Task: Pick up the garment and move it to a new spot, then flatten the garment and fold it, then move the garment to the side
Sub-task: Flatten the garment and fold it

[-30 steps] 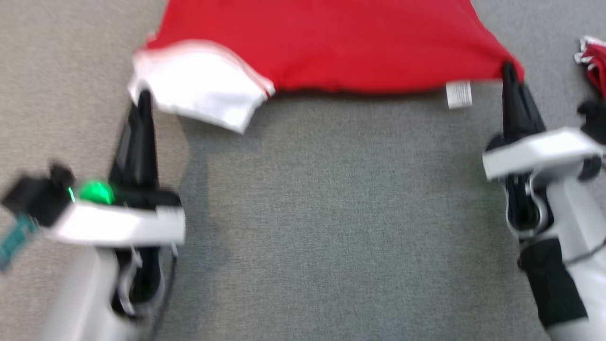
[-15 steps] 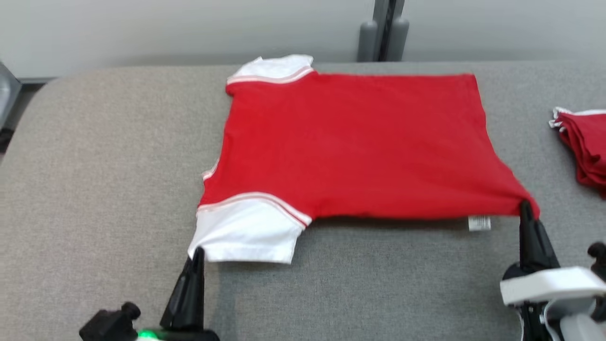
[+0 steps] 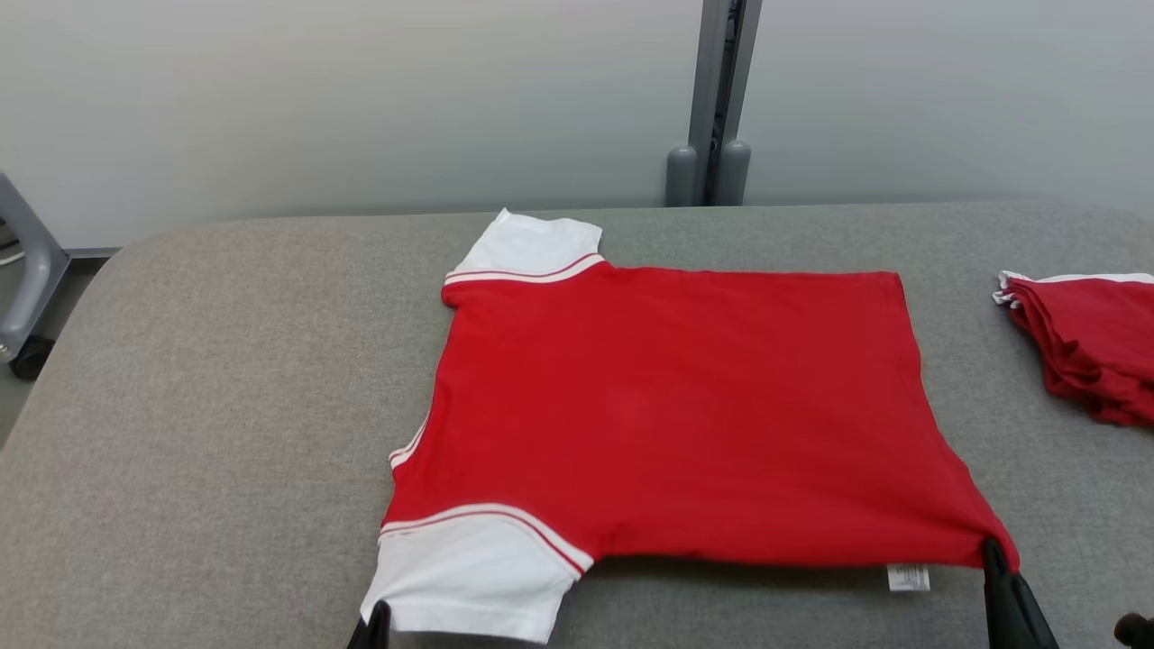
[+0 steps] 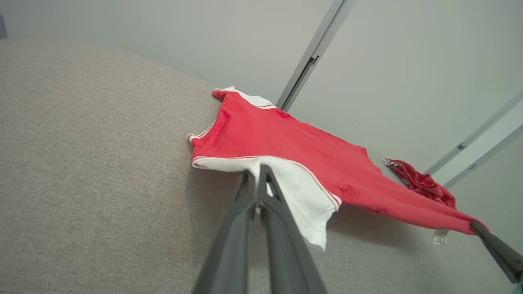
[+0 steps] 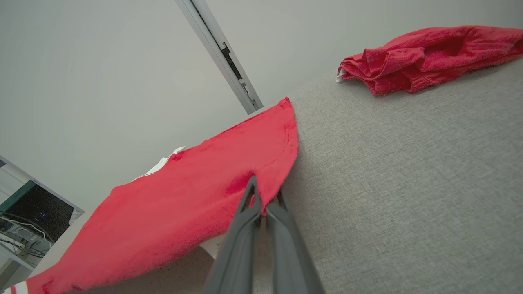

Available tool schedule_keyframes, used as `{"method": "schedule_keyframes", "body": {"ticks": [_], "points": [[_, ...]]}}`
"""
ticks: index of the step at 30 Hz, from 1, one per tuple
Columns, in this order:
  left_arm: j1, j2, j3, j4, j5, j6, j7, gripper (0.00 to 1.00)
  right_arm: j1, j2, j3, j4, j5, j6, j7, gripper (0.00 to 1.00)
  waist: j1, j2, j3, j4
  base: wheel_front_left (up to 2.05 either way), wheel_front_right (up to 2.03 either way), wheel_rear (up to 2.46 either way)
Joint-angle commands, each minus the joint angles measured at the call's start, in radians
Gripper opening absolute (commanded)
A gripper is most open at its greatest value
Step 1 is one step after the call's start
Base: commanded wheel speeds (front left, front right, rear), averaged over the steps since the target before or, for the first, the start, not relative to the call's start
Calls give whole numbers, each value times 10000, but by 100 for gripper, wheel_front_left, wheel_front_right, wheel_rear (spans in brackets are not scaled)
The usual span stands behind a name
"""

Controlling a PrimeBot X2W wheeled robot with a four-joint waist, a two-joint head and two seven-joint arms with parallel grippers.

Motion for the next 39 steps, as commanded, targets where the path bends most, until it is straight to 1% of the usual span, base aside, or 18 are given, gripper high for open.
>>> {"method": "schedule_keyframes", "body": {"ticks": [1,7,14,20,25,30,31,39], "points": [[208,86,-17,-183,-25,63,39,0,265,-14,-53,-190,47,4,95,0,0,-1,-86,-53,0,0,0],[409,135,-159,-447,-26,145,221,0,799,43,-120,-442,257,4,407,0,0,-1,-274,-197,0,0,0],[-32,42,-193,-143,-57,43,191,0,552,57,74,229,374,6,417,0,0,-1,-496,-375,0,0,0],[-346,86,-341,111,49,-87,263,0,258,57,318,954,643,6,265,0,0,-1,-530,-356,0,0,0],[-969,78,-430,488,144,-270,314,0,-96,57,451,1317,816,6,185,0,0,-1,-444,-337,0,0,0],[-2272,-100,-387,1260,222,-546,258,0,-747,56,488,1695,1042,6,148,0,0,-1,-232,-402,0,0,0],[-2924,-232,-339,1718,216,-680,191,0,-1060,55,464,1863,1154,4,114,0,0,-1,-83,-435,0,0,0],[-5841,-1032,59,4135,510,-1135,-278,0,-2548,54,687,2427,1376,6,29,0,0,-1,1003,-684,0,0,0]]}}
